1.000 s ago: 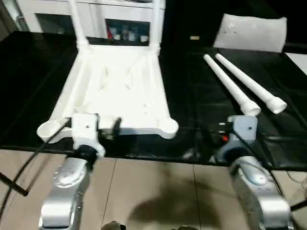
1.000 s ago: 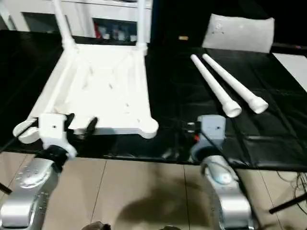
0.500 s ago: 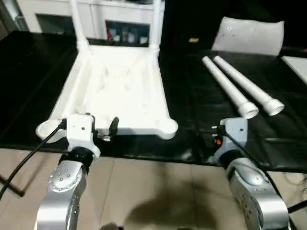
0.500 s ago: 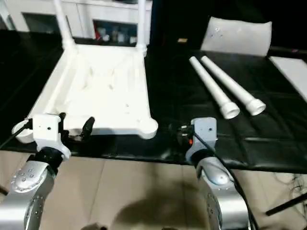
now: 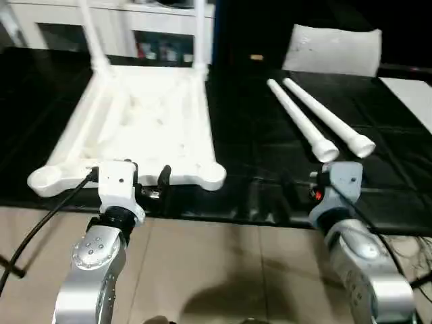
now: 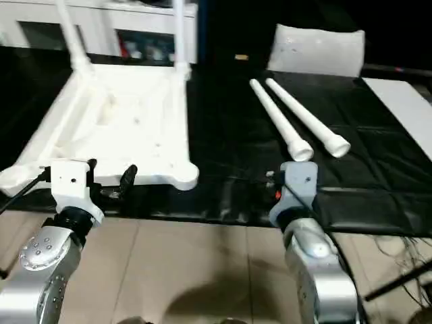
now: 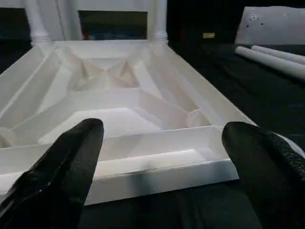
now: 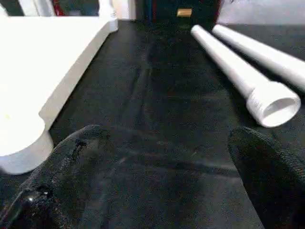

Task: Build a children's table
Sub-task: Move to table

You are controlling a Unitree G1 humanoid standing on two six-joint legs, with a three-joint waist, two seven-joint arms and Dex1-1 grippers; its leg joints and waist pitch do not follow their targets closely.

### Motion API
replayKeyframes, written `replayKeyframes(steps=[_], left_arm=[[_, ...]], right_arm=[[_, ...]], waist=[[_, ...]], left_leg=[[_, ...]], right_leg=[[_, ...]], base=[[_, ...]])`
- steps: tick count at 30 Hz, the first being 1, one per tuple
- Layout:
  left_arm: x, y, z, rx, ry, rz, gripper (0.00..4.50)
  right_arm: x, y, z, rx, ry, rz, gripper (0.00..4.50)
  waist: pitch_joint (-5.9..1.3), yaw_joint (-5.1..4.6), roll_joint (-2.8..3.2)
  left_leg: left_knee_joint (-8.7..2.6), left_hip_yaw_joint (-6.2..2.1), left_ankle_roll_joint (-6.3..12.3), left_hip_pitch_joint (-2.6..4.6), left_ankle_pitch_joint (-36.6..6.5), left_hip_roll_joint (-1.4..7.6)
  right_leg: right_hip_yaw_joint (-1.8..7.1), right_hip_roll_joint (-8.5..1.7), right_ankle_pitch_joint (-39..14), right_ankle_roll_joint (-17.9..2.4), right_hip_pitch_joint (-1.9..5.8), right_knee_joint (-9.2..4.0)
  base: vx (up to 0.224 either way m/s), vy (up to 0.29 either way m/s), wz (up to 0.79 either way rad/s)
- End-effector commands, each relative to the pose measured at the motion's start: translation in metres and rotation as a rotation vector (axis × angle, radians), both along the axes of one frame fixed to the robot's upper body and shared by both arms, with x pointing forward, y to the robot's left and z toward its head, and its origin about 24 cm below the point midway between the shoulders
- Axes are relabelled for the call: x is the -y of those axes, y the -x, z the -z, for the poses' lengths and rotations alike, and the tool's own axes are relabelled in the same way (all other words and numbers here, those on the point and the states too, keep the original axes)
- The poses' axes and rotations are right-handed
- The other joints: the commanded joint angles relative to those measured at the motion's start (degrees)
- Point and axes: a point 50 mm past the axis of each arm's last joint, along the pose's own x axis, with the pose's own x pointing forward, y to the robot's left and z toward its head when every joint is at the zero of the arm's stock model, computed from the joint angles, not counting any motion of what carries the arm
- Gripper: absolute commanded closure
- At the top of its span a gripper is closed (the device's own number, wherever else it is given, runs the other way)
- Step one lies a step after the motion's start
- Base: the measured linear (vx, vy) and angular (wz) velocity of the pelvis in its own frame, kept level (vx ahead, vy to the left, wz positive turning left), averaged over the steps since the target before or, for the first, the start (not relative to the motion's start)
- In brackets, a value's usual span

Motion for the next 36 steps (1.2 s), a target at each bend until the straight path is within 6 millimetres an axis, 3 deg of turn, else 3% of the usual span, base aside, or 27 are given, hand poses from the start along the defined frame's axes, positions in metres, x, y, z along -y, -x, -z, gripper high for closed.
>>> replayKeyframes(steps=[1,4,6,8,10,11,12,13,14,15,16,17,18,19,20,21,22,23,24,26,27,28,30,32,33,34,36], left_arm=[[0.002,0.002,-0.006,0.012,0.003,0.022,0.1],[0.003,0.002,-0.007,0.02,0.003,0.041,0.1],[0.005,0.001,-0.008,0.028,0.01,0.061,0.1],[0.005,-0.001,-0.009,0.03,0.011,0.063,0.1],[0.005,-0.003,-0.009,0.028,0.01,0.065,0.1],[0.005,-0.004,-0.009,0.025,0.009,0.066,0.1],[0.005,-0.004,-0.009,0.025,0.011,0.065,0.1],[0.005,-0.004,-0.01,0.024,0.012,0.065,0.1],[0.007,-0.004,-0.01,0.022,0.014,0.069,0.1],[0.009,-0.002,-0.009,0.017,0.009,0.078,0.1],[0.009,0.0,-0.008,0.012,0.009,0.082,0.1],[0.01,0.001,-0.007,0.009,0.008,0.085,0.1],[0.01,0.003,-0.006,0.005,0.004,0.086,0.1],[0.01,0.004,-0.006,0.004,0.002,0.086,0.1],[0.01,0.004,-0.005,0.002,0.002,0.084,0.1],[0.01,0.004,-0.005,0.001,0.004,0.081,0.1],[0.009,0.005,-0.005,0.0,0.004,0.078,0.1],[0.009,0.005,-0.004,-0.001,0.004,0.077,0.1],[0.008,0.005,-0.004,-0.002,0.003,0.076,0.1],[0.008,0.006,-0.004,-0.003,0.001,0.072,0.1],[0.007,0.006,-0.004,-0.003,-0.007,0.062,0.1],[0.006,0.006,-0.004,-0.002,-0.009,0.059,0.1],[0.007,0.006,-0.005,0.002,-0.012,0.054,0.1],[0.007,0.006,-0.006,0.004,-0.015,0.053,0.1],[0.007,0.006,-0.007,0.005,-0.022,0.052,0.1],[0.006,0.006,-0.007,0.004,-0.036,0.053,0.1],[0.006,0.007,-0.007,0.003,-0.049,0.058,0.1]], right_arm=[[-0.006,0.002,-0.003,0.018,0.011,-0.051,0.0],[-0.007,0.003,-0.002,0.019,0.015,-0.055,0.0],[-0.007,0.002,-0.003,0.02,0.019,-0.056,0.0],[-0.006,0.001,-0.003,0.022,0.018,-0.055,0.0],[-0.006,0.0,-0.004,0.022,0.018,-0.056,0.0],[-0.006,0.0,-0.003,0.021,0.021,-0.058,0.0],[-0.005,-0.001,-0.004,0.02,0.024,-0.061,0.0],[-0.006,-0.001,-0.004,0.019,0.02,-0.065,0.0],[-0.006,-0.002,-0.005,0.02,0.014,-0.069,0.0],[-0.006,-0.002,-0.005,0.013,0.01,-0.069,0.0],[-0.006,-0.002,-0.005,0.013,0.014,-0.069,0.0],[-0.006,-0.002,-0.004,0.013,0.018,-0.07,0.0],[-0.007,-0.002,-0.003,0.013,0.021,-0.07,0.0],[-0.007,-0.002,-0.003,0.012,0.021,-0.07,0.0],[-0.007,-0.003,-0.004,0.017,0.026,-0.078,0.0],[-0.008,-0.003,-0.004,0.02,0.029,-0.087,0.0],[-0.01,-0.005,-0.006,0.027,0.039,-0.108,0.0],[-0.01,-0.005,-0.007,0.026,0.04,-0.112,0.0],[-0.01,-0.006,-0.007,0.025,0.041,-0.114,0.0],[-0.01,-0.007,-0.007,0.024,0.045,-0.118,0.0],[-0.01,-0.008,-0.007,0.023,0.048,-0.128,0.0],[-0.01,-0.009,-0.007,0.022,0.048,-0.133,0.0],[-0.01,-0.011,-0.008,0.027,0.058,-0.146,0.0],[-0.01,-0.013,-0.009,0.03,0.061,-0.15,0.0],[-0.01,-0.015,-0.01,0.034,0.063,-0.151,0.0],[-0.01,-0.017,-0.01,0.036,0.063,-0.15,0.0],[-0.01,-0.019,-0.01,0.035,0.072,-0.148,0.0]], waist=[[-1.19,-0.7,0.52],[-0.84,-1.64,0.95],[-0.24,-2.37,1.17],[0.25,-2.72,1.2],[-0.1,-2.73,0.24],[-0.18,-1.92,-0.49],[-0.74,-0.81,-0.73],[-1.45,-0.04,-0.9],[-1.86,0.11,-0.37],[-2.59,-1.15,2.05],[-2.12,-2.56,1.33],[-2.3,-2.31,1.19],[-2.27,-3.27,0.25],[-2.75,-2.73,-0.06],[-3.03,-1.28,-2.5],[-4.14,0.96,-2.24],[-4.45,1.25,-2.97],[-3.99,1.3,-2.46],[-3.02,1.07,-0.93],[-2.36,0.13,1.0],[-3.37,-1.76,2.56],[-4.38,-2.53,2.51],[-4.18,-2.85,1.11],[-3.46,-2.81,0.07],[-2.91,-2.23,-2.93],[-1.83,0.3,-3.24],[-2.76,1.12,-3.34]], left_leg=[[-4.56,-2.58,-0.63,2.47,-27.2,4.09],[-7.0,-3.96,-2.8,3.84,-42.5,5.85],[-7.92,-3.56,-3.76,5.19,-49.0,6.01],[-9.5,-2.86,-4.05,4.39,-51.3,6.12],[-6.57,-1.84,-3.08,5.29,-44.7,3.94],[-2.28,-0.62,-0.31,4.38,-30.4,1.47],[-0.7,-0.83,2.74,1.53,-17.6,1.29],[-1.69,-1.07,3.69,0.14,-12.2,1.67],[-2.97,-1.17,3.87,0.11,-10.7,2.01],[-5.16,-0.75,0.68,7.5,-13.3,5.29],[-8.23,-4.35,-3.37,11.21,-18.2,12.06],[-8.77,-4.21,-4.54,11.92,-17.7,13.35],[-8.23,-5.37,5.38,8.85,-12.2,9.53],[-5.67,-2.29,7.48,8.88,-11.4,5.91],[-0.01,2.1,9.89,1.53,-11.8,-2.56],[6.2,-1.42,8.56,-4.0,-6.9,-0.3],[6.54,-2.54,5.92,-6.55,-1.9,-0.31],[5.6,-2.77,4.74,-6.53,0.7,0.0],[1.87,-2.52,4.21,-4.93,6.1,0.4],[-3.77,-2.59,7.52,-1.96,4.3,2.86],[-5.24,-7.96,13.93,4.9,-2.3,8.2],[-4.94,-11.36,22.0,8.45,-1.2,10.25],[-3.71,-10.29,29.22,8.18,8.5,9.26],[-4.87,-6.35,28.61,4.96,6.9,6.66],[-2.83,-1.74,20.35,0.98,-5.7,1.28],[1.48,-0.38,12.34,-1.22,-12.5,-1.56],[2.94,-2.21,5.49,-2.77,-6.3,0.2]], right_leg=[[2.63,-7.73,-37.6,4.5,0.65,-8.52],[1.8,-7.25,-34.6,3.2,2.23,-7.04],[1.13,-6.51,-34.2,1.4,2.32,-5.95],[1.14,-6.03,-31.3,0.3,3.66,-3.73],[3.15,-8.2,-38.8,0.3,2.76,-6.82],[4.91,-11.2,-52.1,1.9,3.24,-10.12],[6.73,-12.83,-56.1,2.3,5.71,-10.34],[6.52,-11.59,-50.2,1.3,7.01,-9.4],[5.68,-10.04,-44.1,0.2,7.16,-8.52],[5.48,-4.59,-32.0,-0.8,2.25,-6.45],[3.28,-4.63,-17.5,-0.8,-1.42,0.93],[2.93,-5.45,-11.5,-0.8,-2.6,3.11],[3.42,-7.07,-2.3,-1.1,-1.59,3.05],[4.07,-7.83,1.2,-3.5,-1.13,0.38],[10.01,-9.38,3.4,-9.6,7.21,-2.96],[14.45,-16.09,5.2,-15.9,12.52,-4.5],[12.11,-13.43,16.3,-16.2,13.12,-2.49],[10.16,-12.39,18.8,-16.0,12.01,-2.29],[5.48,-9.04,11.3,-14.9,9.11,-3.28],[1.88,-4.32,-7.8,-8.1,8.2,-4.31],[1.46,-2.43,-11.1,-3.6,3.39,1.8],[2.11,-3.34,-11.9,0.0,0.03,6.07],[3.18,-4.15,-8.0,5.6,-3.32,7.96],[4.14,-4.43,-2.6,6.9,-2.7,6.54],[7.2,-6.67,1.1,4.0,0.38,-1.43],[11.64,-12.36,-21.8,2.6,3.72,-6.64],[11.81,-12.98,-39.9,-1.2,6.21,-7.05]], base=[[-0.012,0.057,-0.01],[0.03,0.065,-0.06],[0.0,0.0,0.0],[0.028,-0.001,-0.02],[0.037,-0.015,-0.02],[0.105,-0.023,-0.1],[0.176,-0.013,-0.15],[0.133,0.007,-0.13],[0.135,0.02,-0.02],[0.064,0.01,0.03],[0.148,0.011,-0.22],[0.161,-0.006,-0.46],[0.252,-0.028,-0.33],[0.168,-0.028,-0.08],[0.196,-0.042,0.12],[0.191,-0.027,-0.09],[0.191,-0.027,-0.09],[0.149,-0.012,-0.16],[0.138,0.015,-0.04],[0.155,0.036,-0.02],[0.198,0.034,-0.01],[0.198,0.034,-0.01],[0.115,0.003,0.03],[0.039,0.001,0.02],[0.0,0.0,0.0],[-0.003,-0.079,0.04],[0.002,-0.084,-0.09]])
